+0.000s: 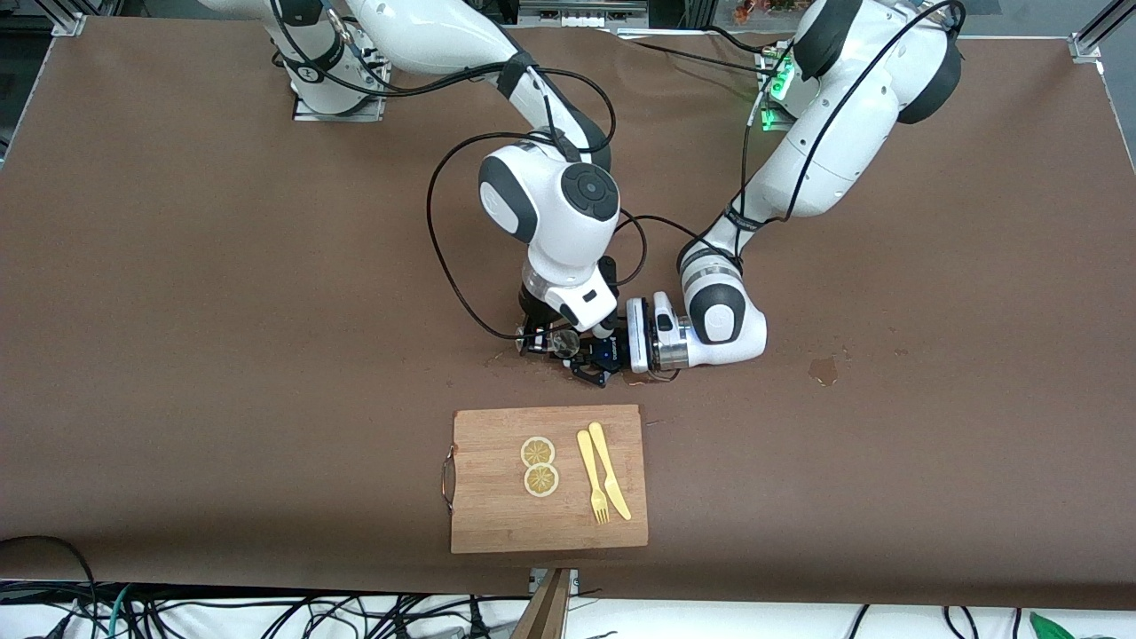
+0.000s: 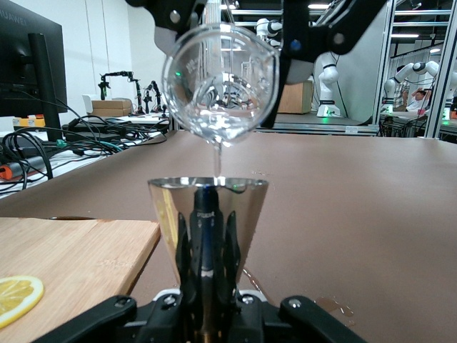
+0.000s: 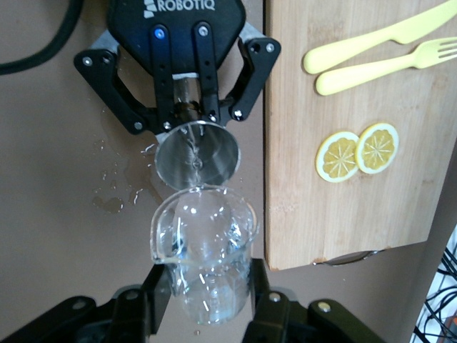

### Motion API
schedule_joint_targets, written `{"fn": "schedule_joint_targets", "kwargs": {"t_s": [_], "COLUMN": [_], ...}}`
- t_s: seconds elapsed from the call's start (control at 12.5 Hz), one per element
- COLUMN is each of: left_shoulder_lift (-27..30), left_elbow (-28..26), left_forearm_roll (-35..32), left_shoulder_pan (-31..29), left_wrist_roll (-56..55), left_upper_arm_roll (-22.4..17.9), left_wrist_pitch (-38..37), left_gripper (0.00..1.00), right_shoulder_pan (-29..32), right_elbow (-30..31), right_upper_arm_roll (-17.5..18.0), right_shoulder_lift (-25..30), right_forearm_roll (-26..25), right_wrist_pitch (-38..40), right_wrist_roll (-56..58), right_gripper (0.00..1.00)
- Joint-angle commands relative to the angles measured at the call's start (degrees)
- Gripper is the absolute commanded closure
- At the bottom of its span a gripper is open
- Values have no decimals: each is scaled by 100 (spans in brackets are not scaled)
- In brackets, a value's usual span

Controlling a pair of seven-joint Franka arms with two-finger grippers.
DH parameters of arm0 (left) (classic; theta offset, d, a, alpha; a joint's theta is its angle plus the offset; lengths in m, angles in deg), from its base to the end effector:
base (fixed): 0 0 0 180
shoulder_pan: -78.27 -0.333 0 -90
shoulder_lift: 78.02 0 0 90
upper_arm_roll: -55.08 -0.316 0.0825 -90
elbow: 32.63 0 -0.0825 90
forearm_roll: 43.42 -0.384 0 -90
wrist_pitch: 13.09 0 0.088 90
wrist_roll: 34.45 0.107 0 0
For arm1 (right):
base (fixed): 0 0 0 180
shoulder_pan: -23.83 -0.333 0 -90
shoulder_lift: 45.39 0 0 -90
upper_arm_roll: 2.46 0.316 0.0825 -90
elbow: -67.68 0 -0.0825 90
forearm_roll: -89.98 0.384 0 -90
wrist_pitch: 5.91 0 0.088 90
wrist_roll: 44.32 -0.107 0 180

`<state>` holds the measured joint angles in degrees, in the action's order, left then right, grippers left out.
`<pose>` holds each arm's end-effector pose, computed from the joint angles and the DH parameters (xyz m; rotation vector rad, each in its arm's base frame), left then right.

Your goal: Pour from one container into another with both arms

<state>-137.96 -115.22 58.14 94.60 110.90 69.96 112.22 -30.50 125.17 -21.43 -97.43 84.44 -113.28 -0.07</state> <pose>0.6070 -0.3702 0.0886 1.4170 -1.2632 1.1819 0.5781 0.5147 0.3251 2.0029 1.9429 -0.0281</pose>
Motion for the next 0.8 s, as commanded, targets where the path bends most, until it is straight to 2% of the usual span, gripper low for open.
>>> {"fn": "schedule_joint_targets", "kwargs": {"t_s": [0.0,0.4,0.72], "left_shoulder_lift": [-62,-62,-71], "left_elbow": [93,93,93], "left_forearm_roll": [250,250,268], "left_shoulder_pan": [-60,-69,-69], "left_wrist_roll": [169,169,169], "left_upper_arm_roll": [86,86,86], "left_wrist_pitch": [38,38,38], "left_gripper": [100,100,100], "right_shoulder_pan": [-8,343,676], "right_elbow": [-256,-125,-81], "right_upper_arm_roll": [-12,33,24], "right_shoulder_lift": [-148,10,63], "right_forearm_roll": [35,1018,1528], "right_wrist_pitch": [-55,-55,-29], "right_wrist_roll": [49,355,778], "right_gripper": [79,79,78]}}
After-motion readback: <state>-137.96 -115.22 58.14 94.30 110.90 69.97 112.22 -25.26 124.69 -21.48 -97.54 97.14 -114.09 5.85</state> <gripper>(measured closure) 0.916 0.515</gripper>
